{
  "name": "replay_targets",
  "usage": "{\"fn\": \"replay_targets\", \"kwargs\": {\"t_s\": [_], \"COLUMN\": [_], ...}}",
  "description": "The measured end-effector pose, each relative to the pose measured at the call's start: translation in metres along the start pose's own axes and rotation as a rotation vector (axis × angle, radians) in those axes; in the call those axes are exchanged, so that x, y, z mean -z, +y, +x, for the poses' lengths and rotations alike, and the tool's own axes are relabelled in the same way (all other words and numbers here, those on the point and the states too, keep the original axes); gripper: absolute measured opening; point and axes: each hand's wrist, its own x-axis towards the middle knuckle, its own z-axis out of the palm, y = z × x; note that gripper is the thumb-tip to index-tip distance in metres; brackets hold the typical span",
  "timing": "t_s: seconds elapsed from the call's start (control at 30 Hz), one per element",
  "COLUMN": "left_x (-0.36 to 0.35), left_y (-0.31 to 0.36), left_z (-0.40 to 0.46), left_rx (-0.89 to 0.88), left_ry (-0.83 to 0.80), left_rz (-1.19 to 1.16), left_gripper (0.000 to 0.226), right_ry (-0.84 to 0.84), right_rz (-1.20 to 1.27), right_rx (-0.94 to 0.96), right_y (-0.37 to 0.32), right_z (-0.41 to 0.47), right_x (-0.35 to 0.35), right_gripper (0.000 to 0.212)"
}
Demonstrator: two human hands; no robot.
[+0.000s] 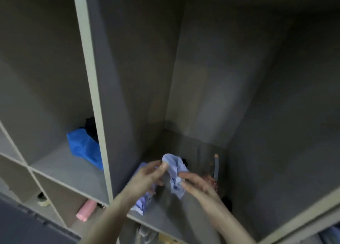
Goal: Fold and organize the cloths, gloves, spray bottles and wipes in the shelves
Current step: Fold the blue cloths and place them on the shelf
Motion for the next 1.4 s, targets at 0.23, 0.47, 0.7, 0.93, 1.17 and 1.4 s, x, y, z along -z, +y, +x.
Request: {"fn": "replay_targets", "kwargs": {"t_s": [0.23, 0.47, 0.7, 0.93, 1.17, 1.4], "left_x": [-0.031, -0.036, -0.032, -0.038, -0.033, -0.036], "left_y": [0.064, 0.092, 0.089, 0.094, 0.093, 0.087], "left_z": [-0.01, -0.015, -0.032, -0.044, -0.037, -0.041], "left_rx": [-0.216, -0.343, -0.557, -0.602, -0.373, -0.197], "left_ry": [0.224, 0.241, 0.489, 0.099, -0.114, -0.146], "left_rz": [-0.232, -0.184, 0.015, 0.092, -0.143, -0.404], "left_gripper": [0.027, 0.011, 0.046, 0.026, 0.021, 0.013], "right_ry": [0.227, 0.254, 0.58, 0.697, 0.437, 0.453], "right_rz": [0.185, 0.199, 0.032, -0.23, -0.035, -0.16], "right_rx": [0.214, 0.262, 0.393, 0.435, 0.335, 0.4], "right_y": [-0.039, -0.069, -0.067, -0.07, -0.066, -0.06], "right_z": [-0.008, -0.017, -0.019, -0.038, -0.044, -0.041], "right_x": [-0.023, -0.038, -0.028, -0.039, -0.024, -0.024], "right_gripper": [0.06, 0.03, 0.027, 0.041, 0.045, 0.019]}}
